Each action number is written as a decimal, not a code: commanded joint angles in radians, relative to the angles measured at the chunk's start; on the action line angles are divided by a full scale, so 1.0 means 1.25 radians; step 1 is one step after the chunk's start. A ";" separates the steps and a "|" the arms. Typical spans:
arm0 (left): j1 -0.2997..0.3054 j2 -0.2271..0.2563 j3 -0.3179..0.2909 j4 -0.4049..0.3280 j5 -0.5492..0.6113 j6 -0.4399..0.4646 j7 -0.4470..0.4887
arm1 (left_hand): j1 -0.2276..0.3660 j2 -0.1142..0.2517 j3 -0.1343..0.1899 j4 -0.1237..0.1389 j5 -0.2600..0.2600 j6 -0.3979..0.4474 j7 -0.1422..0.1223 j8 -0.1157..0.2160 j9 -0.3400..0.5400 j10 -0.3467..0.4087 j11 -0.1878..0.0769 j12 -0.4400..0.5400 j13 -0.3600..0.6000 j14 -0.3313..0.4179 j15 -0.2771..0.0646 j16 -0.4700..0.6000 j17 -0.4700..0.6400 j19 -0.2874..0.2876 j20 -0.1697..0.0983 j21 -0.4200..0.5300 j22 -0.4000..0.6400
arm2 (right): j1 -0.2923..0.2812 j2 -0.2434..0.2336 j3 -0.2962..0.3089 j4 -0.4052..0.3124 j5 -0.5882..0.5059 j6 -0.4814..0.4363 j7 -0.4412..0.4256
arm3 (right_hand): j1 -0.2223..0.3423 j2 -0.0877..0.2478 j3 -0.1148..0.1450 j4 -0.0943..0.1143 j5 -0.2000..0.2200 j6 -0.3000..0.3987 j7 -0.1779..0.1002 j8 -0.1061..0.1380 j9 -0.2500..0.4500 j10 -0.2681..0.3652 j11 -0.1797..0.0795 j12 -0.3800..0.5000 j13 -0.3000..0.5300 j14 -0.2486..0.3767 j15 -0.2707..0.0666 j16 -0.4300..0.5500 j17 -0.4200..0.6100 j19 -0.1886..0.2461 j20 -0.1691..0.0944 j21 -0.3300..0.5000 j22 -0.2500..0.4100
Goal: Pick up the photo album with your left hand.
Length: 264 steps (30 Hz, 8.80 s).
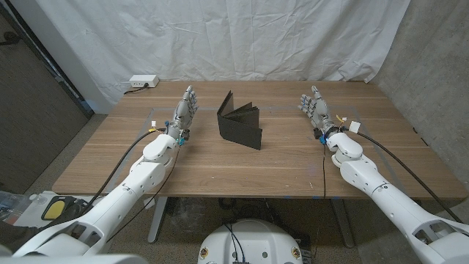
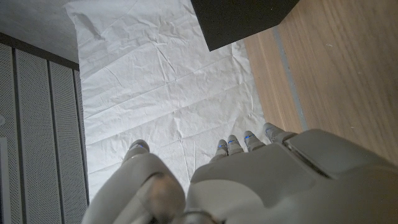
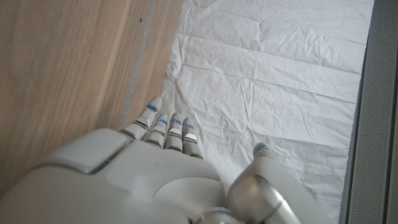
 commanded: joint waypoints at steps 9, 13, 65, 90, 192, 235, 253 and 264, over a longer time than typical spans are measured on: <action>0.040 0.021 -0.005 -0.076 0.013 0.014 0.039 | 0.015 0.007 0.005 -0.002 0.007 0.002 0.004 0.008 0.004 0.004 0.000 0.007 0.003 -0.022 -0.011 0.006 0.004 -0.004 -0.090 0.004 0.001 | -0.026 -0.008 0.006 -0.025 0.006 0.008 -0.002 | 0.007 -0.002 0.006 -0.002 0.006 0.010 -0.001 0.005 0.002 0.011 -0.001 0.003 0.003 0.009 0.001 0.003 0.003 0.012 -0.021 -0.001 0.002; 0.044 0.034 -0.008 -0.091 0.016 0.022 0.041 | 0.020 0.012 0.006 -0.003 0.009 0.011 0.004 0.009 0.004 0.011 0.000 0.008 0.003 -0.015 -0.011 0.007 0.004 -0.002 -0.089 0.005 0.001 | -0.029 -0.010 0.008 -0.029 0.006 0.008 -0.006 | 0.009 -0.001 0.006 -0.003 0.006 0.009 -0.003 0.004 0.002 0.011 -0.002 0.002 0.003 0.008 0.002 0.002 0.003 0.012 -0.021 -0.003 0.002; 0.044 0.048 -0.023 -0.049 0.113 -0.181 -0.002 | 0.108 0.043 0.018 -0.042 0.025 0.130 -0.011 0.025 0.005 0.127 -0.025 0.019 0.004 0.086 -0.026 0.011 0.003 0.003 -0.071 0.002 0.001 | -0.011 0.009 -0.011 -0.037 -0.017 -0.013 -0.042 | 0.021 0.009 0.004 -0.009 0.005 0.016 -0.009 0.003 0.003 0.028 0.002 0.001 0.004 0.012 0.006 -0.004 0.004 0.018 -0.017 -0.025 0.003; 0.084 0.081 -0.047 -0.098 0.177 -0.199 0.049 | 0.204 0.042 0.036 -0.097 0.037 0.160 -0.017 0.026 0.006 0.169 -0.041 0.019 0.005 0.100 -0.031 0.004 0.002 -0.008 -0.048 -0.002 0.000 | -0.005 0.015 -0.017 -0.034 -0.020 -0.013 -0.039 | 0.025 0.014 0.002 -0.011 0.003 0.018 -0.010 0.003 0.003 0.028 0.002 -0.001 0.004 0.015 0.006 -0.005 0.005 0.022 -0.015 -0.034 0.004; 0.234 0.253 -0.089 -0.576 0.703 0.336 0.336 | 0.445 0.012 0.053 -0.181 0.040 0.172 -0.059 0.005 0.012 0.187 -0.077 0.001 0.009 0.024 -0.048 -0.006 0.003 -0.082 0.013 -0.003 0.004 | -0.071 -0.002 0.020 -0.074 0.018 0.017 -0.040 | 0.031 0.023 -0.010 -0.017 -0.007 0.022 -0.011 0.001 0.004 0.038 0.001 -0.005 0.005 0.046 0.003 0.000 0.007 0.057 -0.015 -0.065 0.006; 0.222 0.384 -0.078 -0.692 0.814 0.546 0.212 | 0.472 0.005 0.047 -0.180 0.041 0.172 -0.083 0.001 0.012 0.194 -0.088 -0.001 0.010 0.033 -0.054 -0.001 0.002 -0.060 0.034 0.008 0.004 | -0.086 0.003 0.024 -0.119 0.012 0.007 -0.083 | 0.032 0.028 -0.015 -0.018 -0.010 0.027 -0.009 0.002 0.004 0.039 0.003 -0.007 0.006 0.046 0.008 -0.003 0.009 0.059 -0.011 -0.078 0.007; 0.200 0.415 -0.051 -0.731 0.860 0.620 0.165 | 0.499 0.005 0.039 -0.175 0.044 0.283 -0.113 0.032 0.013 0.158 -0.057 -0.012 0.012 0.031 -0.019 -0.002 0.004 -0.057 0.058 0.008 0.005 | -0.091 0.003 0.025 -0.132 0.014 0.006 -0.086 | 0.032 0.029 -0.017 -0.018 -0.012 0.027 -0.010 0.002 0.004 0.039 0.004 -0.007 0.006 0.047 0.008 -0.004 0.009 0.060 -0.011 -0.083 0.008; 0.161 0.418 -0.013 -0.729 0.903 0.651 0.139 | 0.515 0.010 0.040 -0.175 0.046 0.288 -0.115 0.026 0.012 0.174 -0.073 -0.003 0.013 0.042 -0.048 0.001 0.004 -0.047 0.052 0.010 0.005 | -0.091 0.004 0.024 -0.132 0.016 0.004 -0.086 | 0.032 0.029 -0.018 -0.018 -0.012 0.027 -0.010 0.001 0.004 0.039 0.005 -0.007 0.006 0.047 0.009 -0.004 0.010 0.062 -0.010 -0.085 0.008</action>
